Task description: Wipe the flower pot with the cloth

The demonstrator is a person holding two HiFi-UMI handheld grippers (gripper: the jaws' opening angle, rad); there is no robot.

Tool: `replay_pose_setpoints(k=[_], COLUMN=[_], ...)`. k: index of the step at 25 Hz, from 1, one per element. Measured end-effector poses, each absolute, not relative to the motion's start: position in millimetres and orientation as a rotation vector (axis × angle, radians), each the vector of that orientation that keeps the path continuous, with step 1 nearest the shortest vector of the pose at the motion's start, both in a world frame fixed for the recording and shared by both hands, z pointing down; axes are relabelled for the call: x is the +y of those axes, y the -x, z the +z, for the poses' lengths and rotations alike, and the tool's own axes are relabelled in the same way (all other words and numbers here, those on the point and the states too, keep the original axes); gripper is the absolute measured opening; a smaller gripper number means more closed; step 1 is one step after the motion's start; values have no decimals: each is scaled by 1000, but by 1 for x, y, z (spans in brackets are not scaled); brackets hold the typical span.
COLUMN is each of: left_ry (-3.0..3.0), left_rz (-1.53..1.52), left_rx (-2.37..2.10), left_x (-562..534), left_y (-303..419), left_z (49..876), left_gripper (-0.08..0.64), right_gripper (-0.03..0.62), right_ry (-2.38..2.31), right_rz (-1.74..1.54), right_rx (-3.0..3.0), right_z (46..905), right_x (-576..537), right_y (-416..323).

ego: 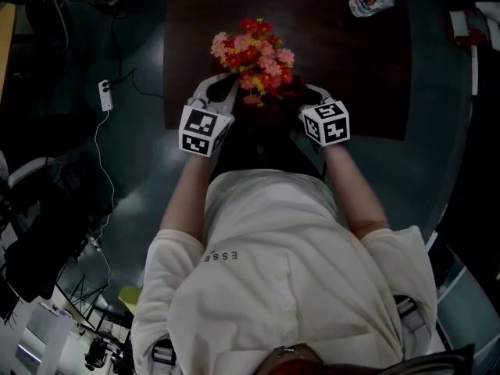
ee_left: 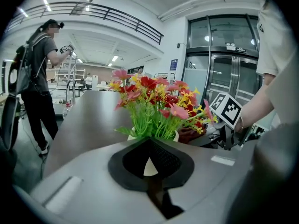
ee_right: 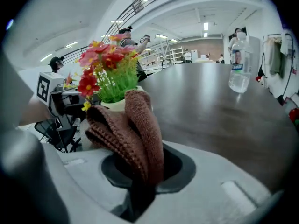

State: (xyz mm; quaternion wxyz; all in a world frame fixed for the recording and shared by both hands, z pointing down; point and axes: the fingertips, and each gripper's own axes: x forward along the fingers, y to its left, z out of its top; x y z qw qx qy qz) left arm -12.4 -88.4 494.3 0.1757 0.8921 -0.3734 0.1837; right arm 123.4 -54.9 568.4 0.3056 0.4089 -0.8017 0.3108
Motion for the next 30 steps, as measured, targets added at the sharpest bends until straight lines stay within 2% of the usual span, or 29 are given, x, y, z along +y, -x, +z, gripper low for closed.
replay_pose_setpoints(k=[6,14,30], left_ry=[-2470,-2451,-2430], left_rz=[518,350,275], left_rx=[-1129,-1089,-1135], left_x=[-89,-94,-95], left_y=[14,4,4], left_z=[493,482,486], left_gripper=[15,15,14], right_gripper=[48,48,45], right_ry=[-1132,-961,-742], right_rz=[751,591,543], right_rx=[-2074,-2150,-2146], right_z=[561,557,566], right_x=[-95,-150,-87], right_y=[-144,-108,-88])
